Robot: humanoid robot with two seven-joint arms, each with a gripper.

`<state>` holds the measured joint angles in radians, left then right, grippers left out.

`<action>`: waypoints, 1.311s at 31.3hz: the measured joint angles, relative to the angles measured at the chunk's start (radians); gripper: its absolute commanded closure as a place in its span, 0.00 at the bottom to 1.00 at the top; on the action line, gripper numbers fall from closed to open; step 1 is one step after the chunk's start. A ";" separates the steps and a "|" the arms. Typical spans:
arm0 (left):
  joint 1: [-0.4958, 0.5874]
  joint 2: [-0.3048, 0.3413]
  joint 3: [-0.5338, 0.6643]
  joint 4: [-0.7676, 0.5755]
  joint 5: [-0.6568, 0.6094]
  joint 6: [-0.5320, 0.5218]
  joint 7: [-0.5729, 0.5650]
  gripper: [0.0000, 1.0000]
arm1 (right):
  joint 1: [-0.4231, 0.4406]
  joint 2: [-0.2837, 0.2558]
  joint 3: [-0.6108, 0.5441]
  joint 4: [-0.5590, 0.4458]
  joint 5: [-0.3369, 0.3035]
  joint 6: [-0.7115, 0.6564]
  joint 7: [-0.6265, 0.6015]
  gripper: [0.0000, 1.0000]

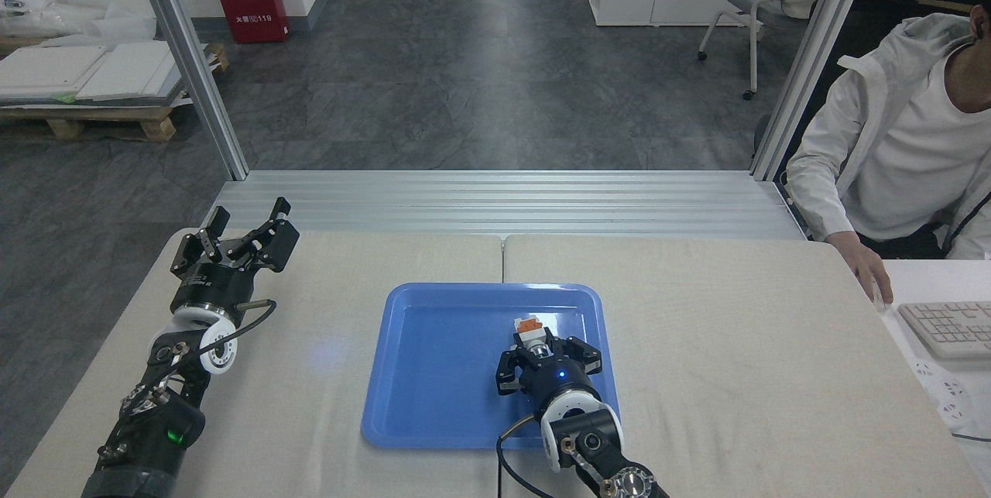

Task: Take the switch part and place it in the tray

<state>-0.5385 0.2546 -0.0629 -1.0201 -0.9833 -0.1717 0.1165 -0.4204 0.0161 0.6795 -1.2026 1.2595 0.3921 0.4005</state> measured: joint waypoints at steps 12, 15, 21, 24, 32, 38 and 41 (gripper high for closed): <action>0.000 0.000 0.000 0.000 0.000 0.000 0.000 0.00 | 0.016 0.033 -0.051 0.026 -0.045 0.008 0.012 0.01; 0.000 0.000 0.000 0.000 0.000 0.000 0.000 0.00 | 0.008 0.038 -0.072 0.022 -0.079 0.003 0.004 0.01; 0.000 0.000 0.000 0.000 0.000 0.000 0.000 0.00 | -0.051 0.028 -0.144 0.008 -0.105 -0.025 -0.055 0.01; 0.000 0.000 0.000 0.000 0.000 0.000 0.000 0.00 | -0.083 -0.020 -0.214 0.006 -0.108 -0.122 -0.127 0.01; 0.000 0.000 0.000 0.000 0.000 0.000 0.000 0.00 | -0.089 -0.200 -0.451 0.070 -0.114 -0.431 -0.299 0.01; 0.000 0.000 0.000 0.000 0.000 0.000 0.000 0.00 | -0.065 -0.294 -0.546 0.129 -0.231 -0.529 -0.327 0.01; 0.000 0.000 0.000 0.000 0.000 0.000 0.000 0.00 | -0.048 -0.318 -0.556 0.136 -0.294 -0.534 -0.310 0.01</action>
<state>-0.5386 0.2546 -0.0629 -1.0201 -0.9833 -0.1718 0.1167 -0.4682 -0.3022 0.1235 -1.0663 0.9656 -0.1416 0.0904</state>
